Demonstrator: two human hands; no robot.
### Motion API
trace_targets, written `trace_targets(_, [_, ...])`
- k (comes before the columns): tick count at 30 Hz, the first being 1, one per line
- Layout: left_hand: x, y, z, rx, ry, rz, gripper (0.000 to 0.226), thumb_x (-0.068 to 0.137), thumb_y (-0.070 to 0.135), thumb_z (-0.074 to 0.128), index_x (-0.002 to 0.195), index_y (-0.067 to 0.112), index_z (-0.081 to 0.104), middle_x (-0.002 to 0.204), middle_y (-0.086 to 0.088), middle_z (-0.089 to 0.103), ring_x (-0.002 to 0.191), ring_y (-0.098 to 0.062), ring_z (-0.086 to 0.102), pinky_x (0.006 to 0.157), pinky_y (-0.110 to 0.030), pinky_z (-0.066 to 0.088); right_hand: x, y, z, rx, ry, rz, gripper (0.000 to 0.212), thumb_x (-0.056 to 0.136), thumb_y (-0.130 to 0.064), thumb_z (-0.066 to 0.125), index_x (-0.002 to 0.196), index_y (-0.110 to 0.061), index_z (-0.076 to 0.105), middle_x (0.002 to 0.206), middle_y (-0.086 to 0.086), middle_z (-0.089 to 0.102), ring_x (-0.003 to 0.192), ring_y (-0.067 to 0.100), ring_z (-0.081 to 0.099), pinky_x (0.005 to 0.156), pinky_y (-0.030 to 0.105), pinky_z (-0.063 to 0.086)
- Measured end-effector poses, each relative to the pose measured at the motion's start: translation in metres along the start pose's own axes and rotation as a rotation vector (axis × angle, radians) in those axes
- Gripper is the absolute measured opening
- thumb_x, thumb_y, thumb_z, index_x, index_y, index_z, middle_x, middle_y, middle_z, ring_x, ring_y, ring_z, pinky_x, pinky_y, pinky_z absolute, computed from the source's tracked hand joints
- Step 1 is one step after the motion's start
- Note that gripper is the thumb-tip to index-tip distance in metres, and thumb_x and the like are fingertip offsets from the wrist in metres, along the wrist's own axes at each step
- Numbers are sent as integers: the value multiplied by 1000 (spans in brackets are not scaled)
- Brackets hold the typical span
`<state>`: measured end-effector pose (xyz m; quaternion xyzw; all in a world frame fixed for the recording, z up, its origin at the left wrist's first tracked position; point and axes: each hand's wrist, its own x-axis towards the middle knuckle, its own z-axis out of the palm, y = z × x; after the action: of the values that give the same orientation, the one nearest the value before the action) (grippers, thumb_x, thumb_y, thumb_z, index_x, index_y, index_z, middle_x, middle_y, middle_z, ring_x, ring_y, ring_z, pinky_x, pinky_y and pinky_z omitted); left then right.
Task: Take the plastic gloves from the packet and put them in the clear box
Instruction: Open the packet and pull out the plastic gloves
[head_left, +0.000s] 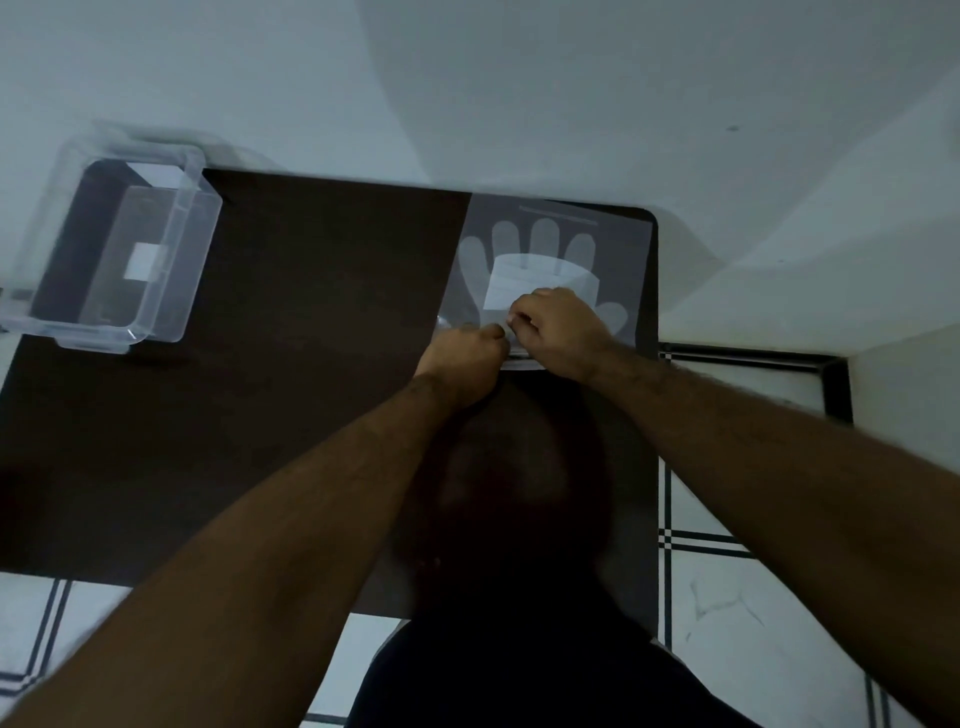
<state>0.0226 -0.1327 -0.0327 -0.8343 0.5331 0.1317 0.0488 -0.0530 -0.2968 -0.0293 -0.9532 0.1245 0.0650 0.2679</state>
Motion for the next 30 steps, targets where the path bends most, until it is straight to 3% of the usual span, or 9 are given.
trace_targets(3, [-1, 0, 0, -91, 24, -81, 24, 106, 31, 59, 120, 15, 70, 126, -7, 72, 113, -30, 70, 95, -48, 60, 8, 8, 4, 37, -11, 73, 42, 105, -51, 48, 102, -18, 74, 98, -2, 68, 93, 16, 62, 86, 44, 58])
trace_targets(6, [-1, -3, 0, -154, 45, -110, 23, 106, 31, 59, 118, 15, 70, 125, -7, 72, 111, -29, 70, 95, -48, 60, 13, 11, 5, 12, -54, 124, 63, 97, -69, 31, 120, -26, 72, 124, 1, 68, 120, 23, 59, 104, 52, 53])
trace_targets(9, [-5, -7, 2, -146, 63, -56, 25, 106, 30, 59, 121, 13, 68, 124, -9, 71, 109, -31, 71, 90, -51, 62, 17, 9, 3, -110, -177, 176, 68, 103, -67, 26, 152, -29, 53, 168, 11, 38, 156, 38, 27, 125, 63, 24])
trace_targets(11, [-9, -10, 6, -124, 97, 10, 24, 105, 29, 61, 119, 11, 68, 121, -10, 72, 105, -31, 72, 87, -52, 63, 21, 8, 1, -174, -246, 205, 67, 106, -66, 26, 163, -33, 36, 177, 10, 16, 162, 39, 8, 128, 66, 11])
trace_targets(14, [-16, -15, 10, -108, 161, 109, 18, 102, 24, 65, 110, 9, 70, 111, -12, 71, 93, -31, 71, 78, -51, 62, 28, 8, 3, -204, -307, 250, 71, 105, -69, 25, 168, -37, 19, 179, 6, 3, 163, 41, 2, 127, 68, 8])
trace_targets(18, [-26, -15, 17, -130, 244, 178, 13, 98, 19, 70, 102, 7, 72, 103, -13, 71, 84, -32, 71, 73, -48, 62, 37, 11, 1, -232, -348, 274, 74, 103, -72, 25, 168, -41, 10, 179, 3, 1, 162, 42, 4, 123, 74, 14])
trace_targets(21, [-33, -10, 21, -155, 300, 188, 13, 96, 16, 68, 100, 4, 73, 99, -14, 72, 82, -34, 70, 72, -48, 62, 43, 14, -1, -248, -391, 259, 75, 101, -75, 27, 167, -44, 9, 179, 0, -1, 162, 41, 2, 121, 77, 15])
trace_targets(25, [-40, 2, 27, -201, 411, 218, 9, 90, 11, 67, 85, 5, 69, 85, -14, 67, 66, -34, 63, 58, -45, 56, 51, 10, -7, -223, -420, 281, 82, 97, -82, 29, 167, -43, 10, 179, -1, -5, 163, 39, -3, 122, 74, 11])
trace_targets(30, [-63, 19, 32, -197, 381, 253, 13, 94, 17, 65, 88, 8, 72, 88, -10, 69, 71, -29, 65, 63, -41, 55, 60, 7, -16, -219, -427, 272, 89, 94, -85, 32, 168, -40, 11, 179, 1, -4, 163, 40, -2, 127, 66, 9])
